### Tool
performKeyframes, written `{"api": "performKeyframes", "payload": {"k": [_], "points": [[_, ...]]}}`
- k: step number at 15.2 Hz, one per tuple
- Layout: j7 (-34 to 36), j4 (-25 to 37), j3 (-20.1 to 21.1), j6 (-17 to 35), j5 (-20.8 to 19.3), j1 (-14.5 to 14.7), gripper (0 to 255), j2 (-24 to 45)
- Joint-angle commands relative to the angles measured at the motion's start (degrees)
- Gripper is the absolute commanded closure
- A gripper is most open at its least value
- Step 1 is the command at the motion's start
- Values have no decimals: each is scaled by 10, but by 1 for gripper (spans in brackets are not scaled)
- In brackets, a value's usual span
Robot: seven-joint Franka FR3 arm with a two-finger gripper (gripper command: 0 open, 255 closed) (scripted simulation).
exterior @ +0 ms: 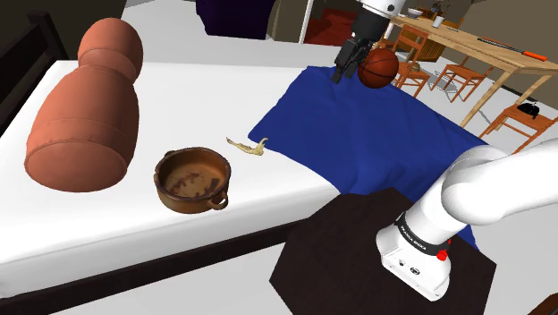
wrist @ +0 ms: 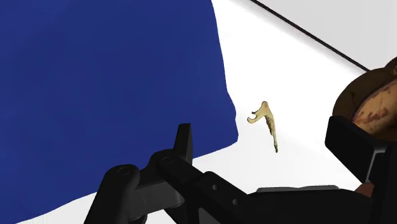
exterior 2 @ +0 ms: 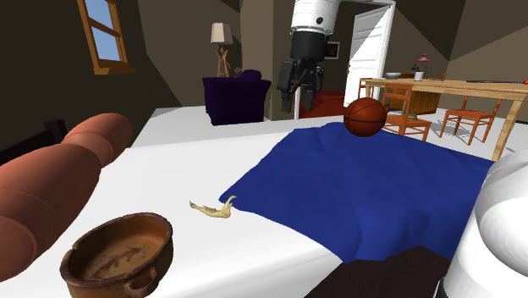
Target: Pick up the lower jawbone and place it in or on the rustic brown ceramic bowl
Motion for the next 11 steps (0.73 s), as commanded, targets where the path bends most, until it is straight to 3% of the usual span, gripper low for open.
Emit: {"api": "performKeyframes", "payload": {"k": [1, 11], "points": [[-26, 2, 0, 27, 2, 12, 0, 42], [-144, 60, 16, 118, 12, 60, 0, 248]]}}
